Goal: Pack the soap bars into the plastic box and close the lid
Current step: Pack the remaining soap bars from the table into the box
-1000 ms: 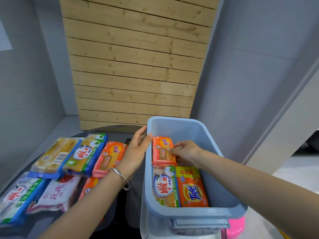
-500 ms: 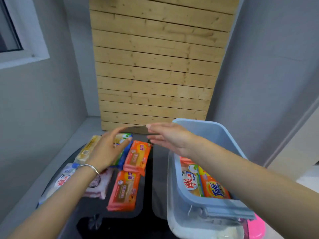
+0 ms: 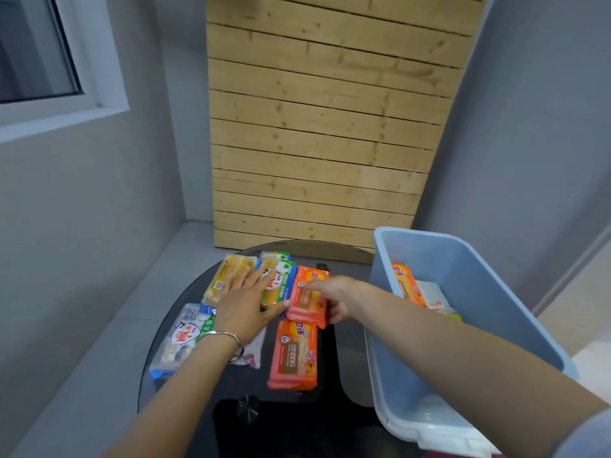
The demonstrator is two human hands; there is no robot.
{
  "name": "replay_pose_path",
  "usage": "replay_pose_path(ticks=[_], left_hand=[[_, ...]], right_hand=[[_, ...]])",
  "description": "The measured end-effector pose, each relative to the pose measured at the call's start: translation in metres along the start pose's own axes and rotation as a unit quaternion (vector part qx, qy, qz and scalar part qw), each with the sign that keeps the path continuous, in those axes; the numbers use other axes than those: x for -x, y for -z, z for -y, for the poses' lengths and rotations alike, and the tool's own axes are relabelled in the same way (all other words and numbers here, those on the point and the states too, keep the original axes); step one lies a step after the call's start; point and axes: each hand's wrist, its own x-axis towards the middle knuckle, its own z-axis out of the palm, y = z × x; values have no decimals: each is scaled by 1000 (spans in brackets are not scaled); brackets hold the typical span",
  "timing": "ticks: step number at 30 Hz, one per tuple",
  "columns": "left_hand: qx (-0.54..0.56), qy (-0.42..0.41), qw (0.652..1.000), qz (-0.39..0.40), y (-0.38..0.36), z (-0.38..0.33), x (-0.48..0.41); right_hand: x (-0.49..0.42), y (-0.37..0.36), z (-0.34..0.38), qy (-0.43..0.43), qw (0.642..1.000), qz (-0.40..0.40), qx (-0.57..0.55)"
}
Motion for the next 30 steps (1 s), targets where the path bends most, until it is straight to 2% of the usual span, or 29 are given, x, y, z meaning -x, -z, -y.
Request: replay_pose_path(ticks=[4,10,14,16,19,23,26,30], left_hand=[[2,-3,1000,-10,-2,1,1],[11,6,1000,3,0,0,2],[57,13,998,14,9,-6,2],[133,15,991,13,15,-17,1],[242,-6,970,-14,25,-49,-3],[356,-35,934,-14,30,-107,-12],[415,-44,909,17,26,-151,-18],[525,-18,850,43,15,-194,-24]], right_hand=[[-5,3,-1,22,999,-36,-26],[-1,7,4,43,997,6,-57],[11,24,17,136,988,-22,-66],[24,42,25,195,974,15,-116],[47,81,31,270,936,71,-213],[62,139,25,278,905,103,-304],[58,176,9,306,912,45,-271],[41,213,-21,342,925,-67,-151]])
